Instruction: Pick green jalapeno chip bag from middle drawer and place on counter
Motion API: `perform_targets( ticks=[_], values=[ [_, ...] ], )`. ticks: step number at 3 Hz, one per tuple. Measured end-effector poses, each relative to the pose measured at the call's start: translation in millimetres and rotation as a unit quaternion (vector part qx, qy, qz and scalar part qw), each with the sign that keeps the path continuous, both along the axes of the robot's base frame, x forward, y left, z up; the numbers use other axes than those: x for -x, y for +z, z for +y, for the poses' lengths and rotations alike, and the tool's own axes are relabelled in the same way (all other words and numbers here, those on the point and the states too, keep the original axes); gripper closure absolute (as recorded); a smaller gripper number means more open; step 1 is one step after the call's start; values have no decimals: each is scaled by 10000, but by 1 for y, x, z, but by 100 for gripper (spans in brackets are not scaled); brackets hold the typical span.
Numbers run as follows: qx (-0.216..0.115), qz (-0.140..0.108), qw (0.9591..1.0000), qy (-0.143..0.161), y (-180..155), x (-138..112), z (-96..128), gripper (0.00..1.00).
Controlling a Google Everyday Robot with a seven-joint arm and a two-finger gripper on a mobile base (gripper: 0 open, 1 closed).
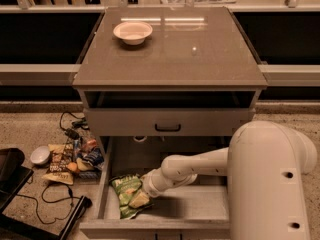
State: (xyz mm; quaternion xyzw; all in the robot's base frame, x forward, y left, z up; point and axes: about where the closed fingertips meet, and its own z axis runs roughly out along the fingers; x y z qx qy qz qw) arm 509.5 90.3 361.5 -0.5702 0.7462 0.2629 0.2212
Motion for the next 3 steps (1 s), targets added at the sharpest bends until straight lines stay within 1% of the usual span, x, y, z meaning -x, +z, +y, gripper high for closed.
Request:
perform_targets(
  ticks=[1, 2, 3],
  values=[
    [0, 0, 10000, 0, 1, 0, 0, 87],
    [0, -1, 10000, 0, 2, 0, 0, 100],
    [-12, -255, 9996, 131, 43, 14, -2, 100]
  ],
)
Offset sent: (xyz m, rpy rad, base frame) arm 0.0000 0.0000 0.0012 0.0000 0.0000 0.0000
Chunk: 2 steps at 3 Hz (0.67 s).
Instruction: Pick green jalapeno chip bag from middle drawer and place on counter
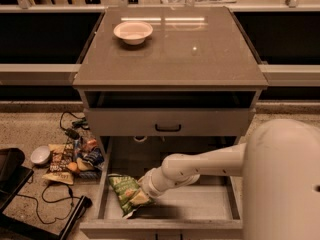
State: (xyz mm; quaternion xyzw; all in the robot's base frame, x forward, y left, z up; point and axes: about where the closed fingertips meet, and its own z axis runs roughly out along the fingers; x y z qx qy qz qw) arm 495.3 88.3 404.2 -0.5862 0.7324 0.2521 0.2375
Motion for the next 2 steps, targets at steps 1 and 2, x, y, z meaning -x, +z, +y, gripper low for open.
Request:
perform_targets(
  ticks=[1, 2],
  values=[
    [39, -250, 9995, 200, 62, 22, -14, 100],
    [-132, -463, 9987, 175, 156, 45, -49, 100]
  ],
)
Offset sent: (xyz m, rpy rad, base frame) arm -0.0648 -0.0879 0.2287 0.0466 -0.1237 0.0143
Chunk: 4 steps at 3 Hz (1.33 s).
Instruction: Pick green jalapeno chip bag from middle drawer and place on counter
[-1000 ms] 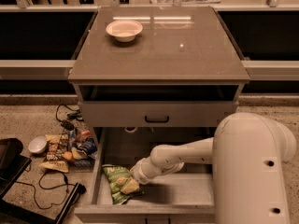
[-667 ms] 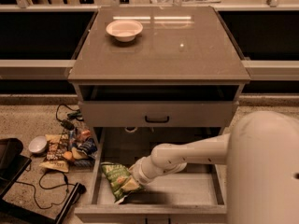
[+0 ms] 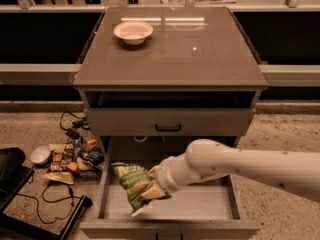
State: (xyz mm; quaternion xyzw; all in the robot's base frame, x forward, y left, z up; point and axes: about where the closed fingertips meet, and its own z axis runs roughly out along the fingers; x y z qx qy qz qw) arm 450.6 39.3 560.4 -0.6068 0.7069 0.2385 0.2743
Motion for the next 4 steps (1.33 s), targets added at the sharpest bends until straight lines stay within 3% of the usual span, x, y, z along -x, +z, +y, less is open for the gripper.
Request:
perform_targets(
  ticks=[2, 3, 4],
  values=[
    [-467, 57, 9976, -502, 150, -24, -49, 100],
    [-404, 75, 9972, -618, 211, -35, -56, 100],
    [-404, 73, 9973, -617, 211, -35, -56, 100]
  ],
)
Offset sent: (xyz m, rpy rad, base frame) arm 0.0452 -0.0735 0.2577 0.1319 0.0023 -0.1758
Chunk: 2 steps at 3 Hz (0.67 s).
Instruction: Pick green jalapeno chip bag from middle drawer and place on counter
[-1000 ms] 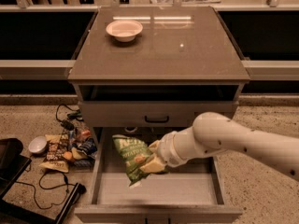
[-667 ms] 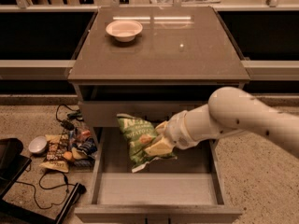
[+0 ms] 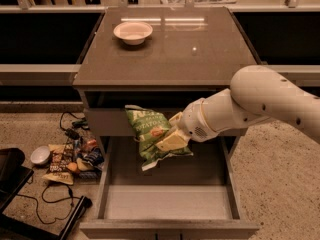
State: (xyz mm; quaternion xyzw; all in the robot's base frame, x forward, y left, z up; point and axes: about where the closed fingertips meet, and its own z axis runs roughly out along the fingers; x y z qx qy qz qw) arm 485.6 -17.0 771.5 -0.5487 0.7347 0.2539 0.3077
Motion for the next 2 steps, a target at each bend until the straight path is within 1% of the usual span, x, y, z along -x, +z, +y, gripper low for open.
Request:
perform_targets(
  ticks=[1, 2],
  values=[
    [-20, -193, 9996, -222, 41, -10, -6, 100],
    [-202, -391, 9968, -663, 103, -34, -29, 100]
  ],
)
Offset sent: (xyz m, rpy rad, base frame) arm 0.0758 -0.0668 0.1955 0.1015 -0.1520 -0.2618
